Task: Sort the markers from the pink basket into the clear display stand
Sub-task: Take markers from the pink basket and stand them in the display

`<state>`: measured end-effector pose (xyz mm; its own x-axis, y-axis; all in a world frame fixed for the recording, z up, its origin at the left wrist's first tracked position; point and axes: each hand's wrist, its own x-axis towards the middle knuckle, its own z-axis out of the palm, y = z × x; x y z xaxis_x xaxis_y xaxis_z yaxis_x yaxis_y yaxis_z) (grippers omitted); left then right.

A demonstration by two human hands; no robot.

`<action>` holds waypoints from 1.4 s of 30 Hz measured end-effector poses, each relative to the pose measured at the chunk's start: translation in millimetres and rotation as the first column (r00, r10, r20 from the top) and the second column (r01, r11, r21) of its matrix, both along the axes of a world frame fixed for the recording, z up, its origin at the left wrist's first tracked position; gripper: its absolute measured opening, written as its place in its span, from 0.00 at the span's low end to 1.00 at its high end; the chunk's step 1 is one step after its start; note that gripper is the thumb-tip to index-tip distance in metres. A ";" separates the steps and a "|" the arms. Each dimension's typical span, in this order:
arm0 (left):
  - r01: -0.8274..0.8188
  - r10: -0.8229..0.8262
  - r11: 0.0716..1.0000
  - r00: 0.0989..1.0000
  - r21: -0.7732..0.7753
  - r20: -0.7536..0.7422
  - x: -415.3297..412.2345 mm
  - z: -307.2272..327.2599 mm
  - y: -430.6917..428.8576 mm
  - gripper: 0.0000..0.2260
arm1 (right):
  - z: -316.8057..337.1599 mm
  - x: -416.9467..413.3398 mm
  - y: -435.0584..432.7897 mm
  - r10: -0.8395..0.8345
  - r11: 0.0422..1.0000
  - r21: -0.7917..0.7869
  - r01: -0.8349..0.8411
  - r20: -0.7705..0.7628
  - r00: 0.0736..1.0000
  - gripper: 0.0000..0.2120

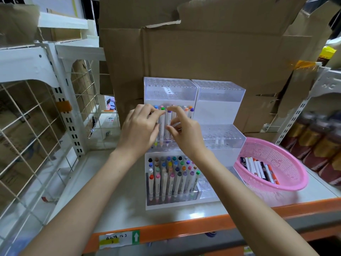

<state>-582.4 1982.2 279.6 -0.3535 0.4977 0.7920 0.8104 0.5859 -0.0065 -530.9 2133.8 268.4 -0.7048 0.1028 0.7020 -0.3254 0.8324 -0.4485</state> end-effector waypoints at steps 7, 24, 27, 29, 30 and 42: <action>-0.026 0.026 1.000 1.000 0.006 0.018 1.3 -2.7 1.6 0.18 | -4.5 -0.8 -4.7 -0.053 0.998 -0.015 0.054 0.030 0.998 0.20; -0.105 0.107 0.994 0.991 -0.031 0.076 17.7 23.3 28.7 0.10 | 13.4 34.3 14.9 -0.114 0.971 0.218 0.101 0.052 0.992 0.24; -0.065 0.066 0.997 0.998 -0.037 0.015 35.2 24.9 55.7 0.10 | 15.5 51.0 33.8 -0.157 0.965 0.216 0.147 0.027 0.987 0.21; -0.041 0.041 0.999 0.999 -0.034 0.004 46.4 20.5 77.2 0.09 | 13.4 63.5 53.4 -0.218 0.953 0.221 0.206 0.035 0.975 0.20; -0.019 0.020 0.999 1.000 -0.037 0.014 51.6 17.4 88.9 0.09 | 11.5 71.0 64.9 -0.257 0.944 0.228 0.239 0.050 0.965 0.19; 0.281 -0.244 0.940 0.950 -0.193 0.195 113.5 -19.2 240.5 0.19 | -28.5 160.6 219.3 -0.531 0.839 0.315 0.444 0.300 0.792 0.21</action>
